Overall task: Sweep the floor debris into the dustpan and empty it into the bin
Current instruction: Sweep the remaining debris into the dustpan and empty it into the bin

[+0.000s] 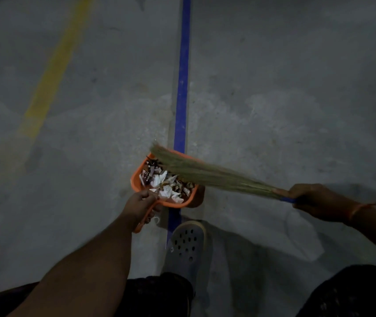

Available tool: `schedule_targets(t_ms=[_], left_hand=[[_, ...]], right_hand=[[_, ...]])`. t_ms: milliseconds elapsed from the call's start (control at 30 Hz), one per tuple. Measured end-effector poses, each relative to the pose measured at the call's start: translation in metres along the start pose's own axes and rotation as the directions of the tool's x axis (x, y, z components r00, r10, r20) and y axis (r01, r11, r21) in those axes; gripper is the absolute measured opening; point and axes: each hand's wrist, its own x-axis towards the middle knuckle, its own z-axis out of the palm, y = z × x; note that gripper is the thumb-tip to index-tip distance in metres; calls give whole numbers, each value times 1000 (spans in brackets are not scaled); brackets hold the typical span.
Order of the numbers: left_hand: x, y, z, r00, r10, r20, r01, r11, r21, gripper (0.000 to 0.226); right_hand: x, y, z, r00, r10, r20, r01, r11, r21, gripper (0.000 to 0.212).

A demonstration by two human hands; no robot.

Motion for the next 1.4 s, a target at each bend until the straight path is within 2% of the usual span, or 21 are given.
schedule_targets(t_ms=[133,233,333,400,467,567,700,900,1167,1267,1400], left_hand=[[1,13,9,1000,24,15,-24,1000,-16,20],[5,20,12,998,45,43,-44,999,-11,19],[6,24,15,997,47,66,-46,999,-10,21],[6,27,18,996,55,76,-55,998,3,21],[8,29,22,994,61,95,-63,998,18,21],[12,34,27,990,72,122,-79,995,56,21],[13,42,35,985,82,151,-97,991,97,18],[18,55,54,976,86,199,-120,980,161,18],[25,60,84,957,73,280,-120,980,157,19],[25,62,90,958,60,281,-108,981,158,20],[28,63,94,961,57,269,-106,980,170,20]], right_hand=[[-15,-2,-1,998,58,8,-59,997,42,34],[-32,-2,-1,995,69,-68,-64,995,73,20],[-53,6,-4,978,157,-138,-133,977,168,36],[-64,13,-4,963,226,-148,-188,953,237,39],[-72,19,-6,931,330,-159,-275,916,293,32],[-84,34,-6,876,464,-132,-393,845,363,52],[-97,50,1,814,572,-97,-496,773,395,56],[-104,58,15,815,578,-21,-552,789,270,55],[-98,31,22,900,433,50,-435,882,183,50],[-99,22,27,916,400,26,-397,897,195,43],[-110,25,38,923,381,-46,-358,898,258,23]])
